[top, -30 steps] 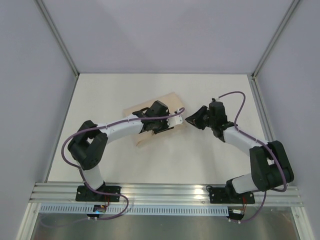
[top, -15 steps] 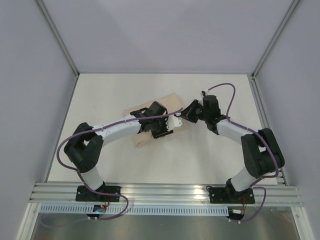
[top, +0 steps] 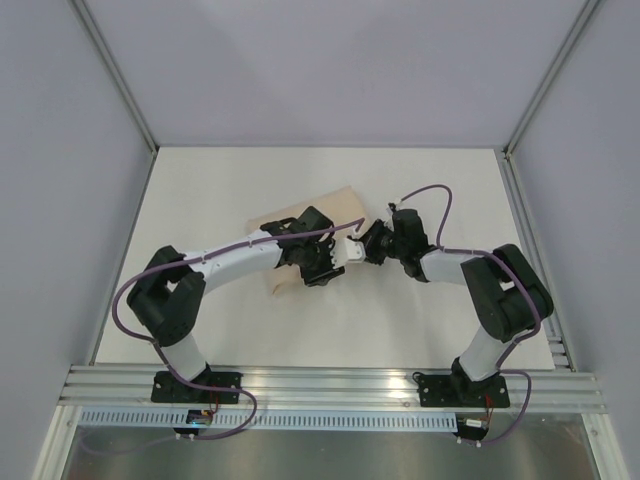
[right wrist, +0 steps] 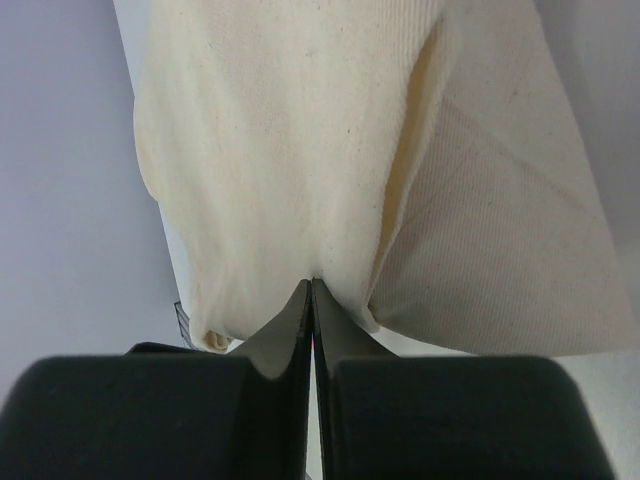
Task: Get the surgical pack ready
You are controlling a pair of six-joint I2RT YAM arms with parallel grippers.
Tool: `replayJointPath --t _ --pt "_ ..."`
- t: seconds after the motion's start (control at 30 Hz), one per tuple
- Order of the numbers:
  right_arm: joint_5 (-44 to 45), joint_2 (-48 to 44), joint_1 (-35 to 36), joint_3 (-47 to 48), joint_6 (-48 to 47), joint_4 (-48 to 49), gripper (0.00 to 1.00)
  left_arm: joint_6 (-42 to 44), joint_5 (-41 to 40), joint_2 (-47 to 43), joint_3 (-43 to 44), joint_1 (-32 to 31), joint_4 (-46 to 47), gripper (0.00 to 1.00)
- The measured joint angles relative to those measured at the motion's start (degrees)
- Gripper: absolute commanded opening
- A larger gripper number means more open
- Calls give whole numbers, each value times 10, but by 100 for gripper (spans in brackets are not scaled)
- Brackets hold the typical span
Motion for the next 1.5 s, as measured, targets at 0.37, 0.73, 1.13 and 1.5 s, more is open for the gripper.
replayJointPath --t 0.37,0.73,1.13,1.5 --pt "3 0 0 0 0 1 0 -69 16 -50 56 51 -19 28" --pt "4 0 1 0 2 0 0 -64 -47 11 9 58 33 25" --pt "34 -104 -43 46 -90 -178 65 -61 -51 5 -1 57 47 27" --pt "45 -19 -63 163 -224 -291 80 -59 -51 5 -3 57 49 28"
